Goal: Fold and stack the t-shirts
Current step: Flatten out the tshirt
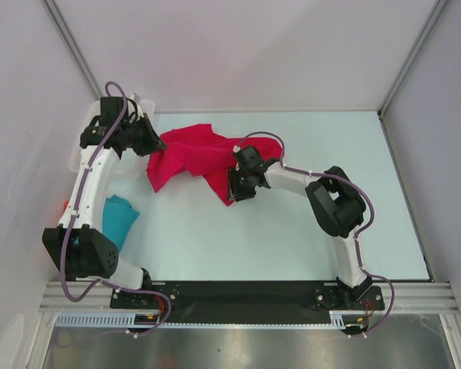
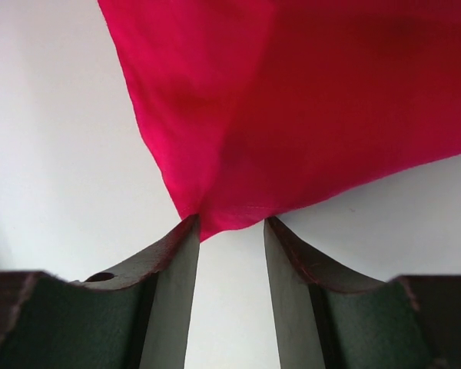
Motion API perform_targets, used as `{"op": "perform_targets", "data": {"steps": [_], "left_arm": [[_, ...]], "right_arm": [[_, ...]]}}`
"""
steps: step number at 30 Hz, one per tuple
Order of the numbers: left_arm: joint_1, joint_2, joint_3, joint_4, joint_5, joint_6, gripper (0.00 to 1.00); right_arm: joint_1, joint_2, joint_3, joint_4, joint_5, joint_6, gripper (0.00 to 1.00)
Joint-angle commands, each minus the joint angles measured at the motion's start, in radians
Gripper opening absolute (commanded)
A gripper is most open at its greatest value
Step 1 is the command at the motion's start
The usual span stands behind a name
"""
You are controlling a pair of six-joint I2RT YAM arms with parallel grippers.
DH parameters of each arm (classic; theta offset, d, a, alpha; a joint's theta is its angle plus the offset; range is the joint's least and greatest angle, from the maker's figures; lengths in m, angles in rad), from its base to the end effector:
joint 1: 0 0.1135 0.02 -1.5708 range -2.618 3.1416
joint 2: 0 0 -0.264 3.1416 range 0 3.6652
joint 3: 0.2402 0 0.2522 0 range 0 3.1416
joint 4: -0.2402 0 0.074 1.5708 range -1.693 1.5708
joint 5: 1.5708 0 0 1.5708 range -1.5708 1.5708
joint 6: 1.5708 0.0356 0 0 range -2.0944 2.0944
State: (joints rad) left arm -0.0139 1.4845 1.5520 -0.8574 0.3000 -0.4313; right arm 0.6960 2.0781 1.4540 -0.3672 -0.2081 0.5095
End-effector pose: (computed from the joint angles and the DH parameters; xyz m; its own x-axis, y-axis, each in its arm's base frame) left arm 0.3135 -0.0149 0.3762 -0.7377 -0.3892 -0.5517 -0.0959 0.8693 -0.4850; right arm 0.3342 0.2888 0.1587 -0.9089 -0.1375 -0.3937 -0.3102 0.8538 0.4180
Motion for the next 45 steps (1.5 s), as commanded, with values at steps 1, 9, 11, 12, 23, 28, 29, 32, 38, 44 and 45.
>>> {"op": "perform_targets", "data": {"steps": [1, 9, 11, 12, 23, 28, 29, 32, 38, 44, 45], "left_arm": [[0.008, -0.056, -0.003, 0.024, 0.014, 0.026, 0.00], [0.011, -0.070, -0.004, 0.021, 0.013, 0.035, 0.00], [0.011, -0.072, -0.007, 0.021, 0.016, 0.039, 0.00], [0.011, -0.075, -0.010, 0.021, 0.017, 0.039, 0.00], [0.060, -0.090, -0.015, 0.021, 0.037, 0.046, 0.00], [0.066, -0.087, 0.036, -0.005, 0.045, 0.045, 0.00], [0.068, -0.090, 0.048, -0.011, 0.047, 0.046, 0.00], [0.069, -0.102, 0.066, -0.025, 0.053, 0.043, 0.00], [0.071, -0.162, 0.114, -0.084, 0.074, 0.048, 0.00], [0.071, -0.249, 0.230, -0.199, 0.097, 0.052, 0.00], [0.072, -0.277, 0.218, -0.184, 0.119, 0.033, 0.00]], "right_arm": [[0.011, 0.033, -0.021, 0.010, 0.006, 0.006, 0.44], [0.011, 0.050, -0.021, 0.037, -0.011, 0.000, 0.24], [0.013, 0.059, -0.017, 0.047, -0.014, -0.005, 0.11], [0.014, 0.060, -0.018, 0.051, -0.016, -0.008, 0.00], [0.008, -0.169, -0.014, -0.068, 0.246, -0.114, 0.00], [-0.055, -0.363, 0.046, -0.177, 0.358, -0.175, 0.00], [-0.067, -0.397, 0.057, -0.190, 0.392, -0.186, 0.00], [-0.111, -0.499, 0.117, -0.254, 0.456, -0.221, 0.00], [-0.179, -0.660, 0.218, -0.361, 0.562, -0.253, 0.00], [-0.176, -0.782, 0.310, -0.453, 0.648, -0.261, 0.00], [-0.171, -0.796, 0.324, -0.463, 0.656, -0.264, 0.00]]}}
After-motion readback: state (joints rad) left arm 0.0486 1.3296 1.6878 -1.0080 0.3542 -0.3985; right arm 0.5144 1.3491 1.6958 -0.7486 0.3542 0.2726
